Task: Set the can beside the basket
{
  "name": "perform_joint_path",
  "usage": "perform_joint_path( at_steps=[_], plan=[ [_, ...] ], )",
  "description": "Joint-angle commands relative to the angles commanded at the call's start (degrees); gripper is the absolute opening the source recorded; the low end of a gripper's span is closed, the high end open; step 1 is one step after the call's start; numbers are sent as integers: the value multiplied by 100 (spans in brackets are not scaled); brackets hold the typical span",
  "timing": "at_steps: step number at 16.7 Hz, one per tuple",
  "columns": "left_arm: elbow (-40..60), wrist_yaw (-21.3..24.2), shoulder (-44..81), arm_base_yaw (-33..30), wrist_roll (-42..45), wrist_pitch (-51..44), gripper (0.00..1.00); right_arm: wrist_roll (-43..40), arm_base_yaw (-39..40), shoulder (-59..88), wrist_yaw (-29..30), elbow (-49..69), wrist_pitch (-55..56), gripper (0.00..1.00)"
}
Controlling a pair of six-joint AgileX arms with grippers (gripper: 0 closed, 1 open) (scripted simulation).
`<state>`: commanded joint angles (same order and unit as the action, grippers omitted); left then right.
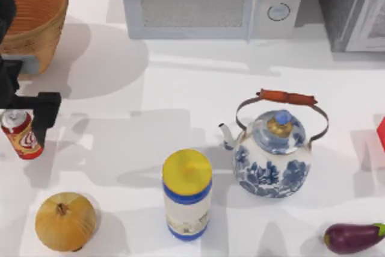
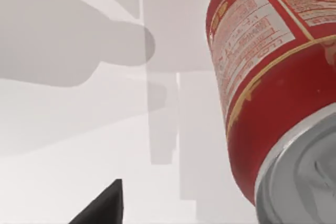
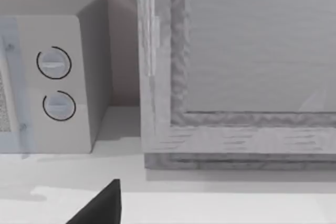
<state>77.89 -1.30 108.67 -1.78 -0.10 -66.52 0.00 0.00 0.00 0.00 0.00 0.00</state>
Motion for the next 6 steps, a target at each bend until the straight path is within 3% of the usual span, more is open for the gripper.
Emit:
perform_joint_path(
  at_steps=[6],
  plan=[
    [465, 100, -260, 12, -6, 29, 100, 0, 0, 0, 0, 0, 0, 100]
  ],
)
